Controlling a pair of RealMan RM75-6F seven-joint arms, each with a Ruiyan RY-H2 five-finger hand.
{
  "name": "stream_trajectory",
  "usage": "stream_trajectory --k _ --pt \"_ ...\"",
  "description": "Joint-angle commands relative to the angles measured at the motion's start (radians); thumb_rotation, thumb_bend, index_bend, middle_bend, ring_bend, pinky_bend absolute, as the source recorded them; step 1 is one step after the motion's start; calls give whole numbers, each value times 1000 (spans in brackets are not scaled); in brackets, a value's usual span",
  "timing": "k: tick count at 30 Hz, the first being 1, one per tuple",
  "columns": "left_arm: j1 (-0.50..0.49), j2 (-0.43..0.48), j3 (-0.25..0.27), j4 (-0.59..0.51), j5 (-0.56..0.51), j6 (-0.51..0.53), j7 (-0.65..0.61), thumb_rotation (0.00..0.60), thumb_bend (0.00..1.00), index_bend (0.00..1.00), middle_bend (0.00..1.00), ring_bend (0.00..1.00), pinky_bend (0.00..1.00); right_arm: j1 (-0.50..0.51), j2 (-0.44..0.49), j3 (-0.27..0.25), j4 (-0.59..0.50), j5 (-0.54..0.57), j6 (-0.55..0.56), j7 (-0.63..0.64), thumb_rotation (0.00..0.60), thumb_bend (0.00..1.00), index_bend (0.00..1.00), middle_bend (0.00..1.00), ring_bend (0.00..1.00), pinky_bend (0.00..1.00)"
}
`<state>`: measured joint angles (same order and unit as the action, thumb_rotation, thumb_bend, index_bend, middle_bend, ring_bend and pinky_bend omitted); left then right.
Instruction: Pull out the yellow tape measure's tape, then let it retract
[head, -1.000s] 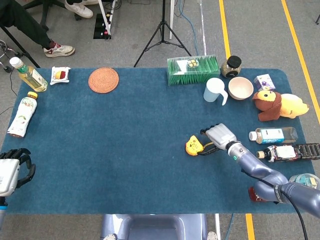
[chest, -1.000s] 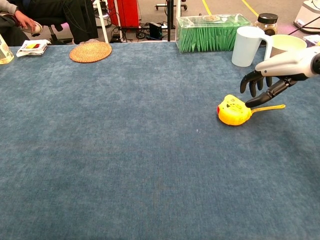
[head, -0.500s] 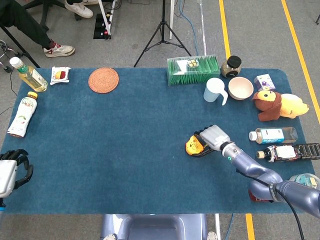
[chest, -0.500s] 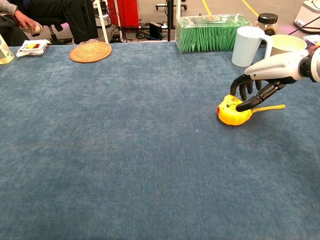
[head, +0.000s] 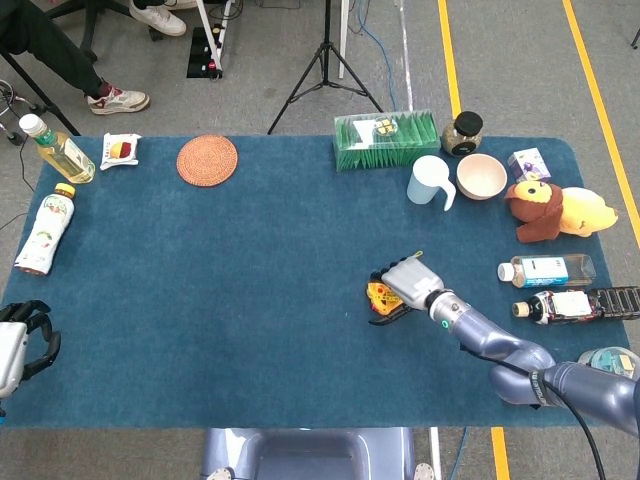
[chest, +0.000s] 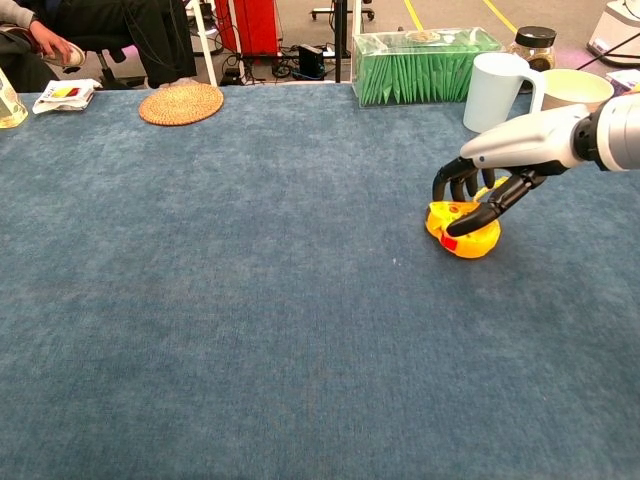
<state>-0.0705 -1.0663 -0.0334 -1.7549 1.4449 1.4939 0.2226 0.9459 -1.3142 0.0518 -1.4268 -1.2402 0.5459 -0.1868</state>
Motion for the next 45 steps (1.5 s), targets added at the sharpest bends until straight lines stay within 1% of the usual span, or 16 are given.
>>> stream_trajectory --k 1,6,12,18,21,26,29,37,43,45 --pt "0 0 1 0 2 0 0 600 238 552 369 308 368 4 9 -6 -30 -12 6 -13 89 161 209 326 286 289" --pt "0 -2 1 0 4 -1 -1 600 239 553 369 308 368 2 18 -11 -61 -20 17 -24 91 160 212 329 291 291" --pt "1 -1 0 -1 5 -1 1 600 239 552 369 308 368 -9 22 -5 -62 -18 57 -31 89 160 212 329 290 291" --pt "-8 7 -12 -8 12 5 12 600 238 552 369 308 368 -35 25 -16 -59 -26 109 -57 125 160 212 330 284 300" --pt "-20 16 -24 -19 20 4 22 600 238 553 369 308 368 -51 22 -22 -63 -18 127 -63 174 154 212 339 291 322" --pt "-52 42 -46 -46 12 -26 45 600 238 553 369 308 368 -85 10 -36 -62 -25 177 -80 303 147 222 370 328 365" --pt "-73 59 -59 -68 1 -49 62 600 238 552 369 308 368 -107 0 -37 -64 -34 221 -92 346 144 244 392 357 389" --pt "-90 65 -64 -103 -11 -67 84 600 238 552 369 308 368 -141 -44 -38 -38 -63 284 -101 351 135 249 393 357 394" --pt "-82 75 -62 -112 -25 -55 87 600 239 553 369 308 368 -138 -89 -41 17 -111 281 -75 346 129 249 392 357 388" --pt "-78 79 -60 -115 -24 -50 87 600 238 553 369 308 368 -134 -102 -42 38 -122 275 -68 352 129 251 392 357 382"
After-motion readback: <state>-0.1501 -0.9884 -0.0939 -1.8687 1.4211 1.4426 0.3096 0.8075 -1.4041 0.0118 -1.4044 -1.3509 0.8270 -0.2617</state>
